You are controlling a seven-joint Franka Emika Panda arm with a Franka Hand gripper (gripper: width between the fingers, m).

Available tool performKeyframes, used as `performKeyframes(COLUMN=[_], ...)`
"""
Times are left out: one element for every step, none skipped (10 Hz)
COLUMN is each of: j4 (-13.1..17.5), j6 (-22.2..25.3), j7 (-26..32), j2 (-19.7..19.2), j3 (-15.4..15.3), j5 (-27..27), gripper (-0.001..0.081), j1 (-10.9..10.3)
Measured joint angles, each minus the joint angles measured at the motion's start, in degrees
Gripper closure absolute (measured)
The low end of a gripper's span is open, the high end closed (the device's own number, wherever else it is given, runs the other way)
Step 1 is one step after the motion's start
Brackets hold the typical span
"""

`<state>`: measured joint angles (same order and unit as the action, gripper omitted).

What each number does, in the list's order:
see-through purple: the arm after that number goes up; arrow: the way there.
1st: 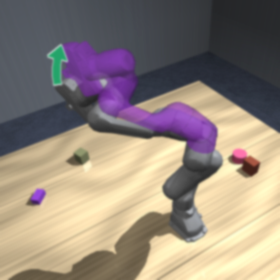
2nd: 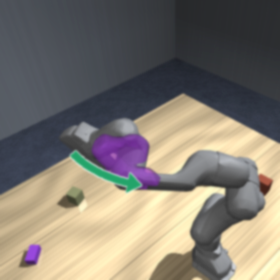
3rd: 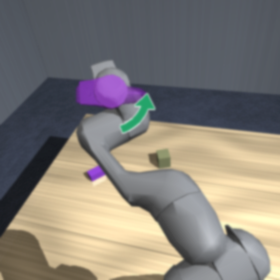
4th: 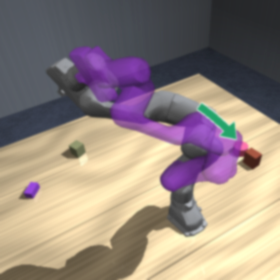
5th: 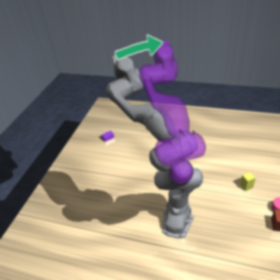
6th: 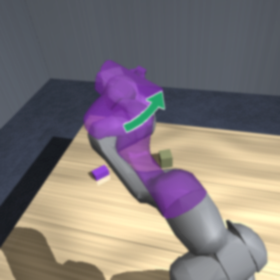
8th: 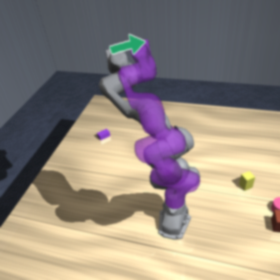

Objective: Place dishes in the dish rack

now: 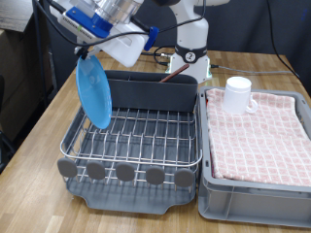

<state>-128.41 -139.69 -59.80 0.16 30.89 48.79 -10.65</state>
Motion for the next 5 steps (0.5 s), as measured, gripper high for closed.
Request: performKeyframes(j4=[-0.80, -1.63, -2.38, -3.12, -3.74], j6=[-2.05, -3.80, -5.47, -7.10, -8.65], j7=[-0.39, -0.90, -1.51, -2.44, -3.68], j2=[-0.64, -1.24, -1.83, -2.31, -2.80], j3=[0.63, 1.23, 1.74, 2.21, 2.63], j5=[0.89, 1.15, 1.64, 2.55, 3.59], gripper=[0.0787, 0.0787, 0.0787, 0.0787, 0.0787], j1=[0.07, 0.10, 0.11, 0.12, 0.12])
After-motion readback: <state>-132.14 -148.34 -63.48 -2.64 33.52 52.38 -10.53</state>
